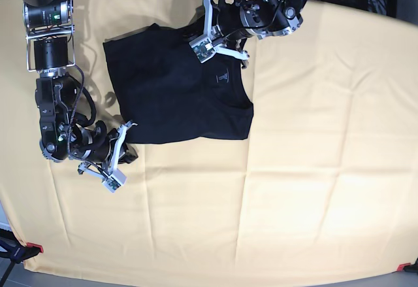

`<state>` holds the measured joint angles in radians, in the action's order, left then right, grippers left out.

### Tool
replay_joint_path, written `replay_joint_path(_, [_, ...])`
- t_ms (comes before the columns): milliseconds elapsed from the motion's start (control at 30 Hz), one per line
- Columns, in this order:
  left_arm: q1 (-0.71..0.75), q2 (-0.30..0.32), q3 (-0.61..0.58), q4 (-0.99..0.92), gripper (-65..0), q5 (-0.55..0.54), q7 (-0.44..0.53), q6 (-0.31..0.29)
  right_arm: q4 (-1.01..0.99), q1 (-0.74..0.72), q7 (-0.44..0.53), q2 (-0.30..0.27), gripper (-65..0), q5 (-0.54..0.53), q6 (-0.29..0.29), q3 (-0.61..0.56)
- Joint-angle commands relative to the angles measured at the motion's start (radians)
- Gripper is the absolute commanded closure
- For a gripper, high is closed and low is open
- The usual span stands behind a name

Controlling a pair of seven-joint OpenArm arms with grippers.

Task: Fold the T-shirt properly
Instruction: 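Grasp the shirt's collar corner with the left gripper and its side with the right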

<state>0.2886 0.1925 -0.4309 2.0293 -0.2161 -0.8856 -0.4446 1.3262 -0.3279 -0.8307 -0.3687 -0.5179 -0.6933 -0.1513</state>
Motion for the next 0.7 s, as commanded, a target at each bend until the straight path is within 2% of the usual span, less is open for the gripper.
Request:
replay_joint_path(0, [-0.013,0.006,0.000,0.010,0.0,0.000,0.026,0.002,0.014,-0.024,0.011,-0.028,0.0,-0.043,-0.005,0.006])
replay_joint_path(133, [-0.037,0.037,0.002,-0.023,0.0,0.008,0.026,0.017,0.015,-0.015,-0.022,-0.080,0.0,-0.129,-0.005,0.006])
replay_joint_path(300, [-0.063,0.088,0.002,-0.078,0.0,0.024,0.053,0.021,0.015,-0.012,-0.080,-0.117,0.0,-0.257,-0.005,0.007])
replay_joint_path(500, [-0.086,0.095,0.002,-0.132,0.0,0.022,0.054,0.047,0.021,-0.016,-0.068,-0.105,0.0,-0.301,-0.005,0.007])
replay_joint_path(667, [-0.087,0.090,0.002,-0.131,0.0,-0.024,0.028,0.046,0.026,-0.044,-0.072,-0.051,0.0,-0.289,-0.005,0.007])
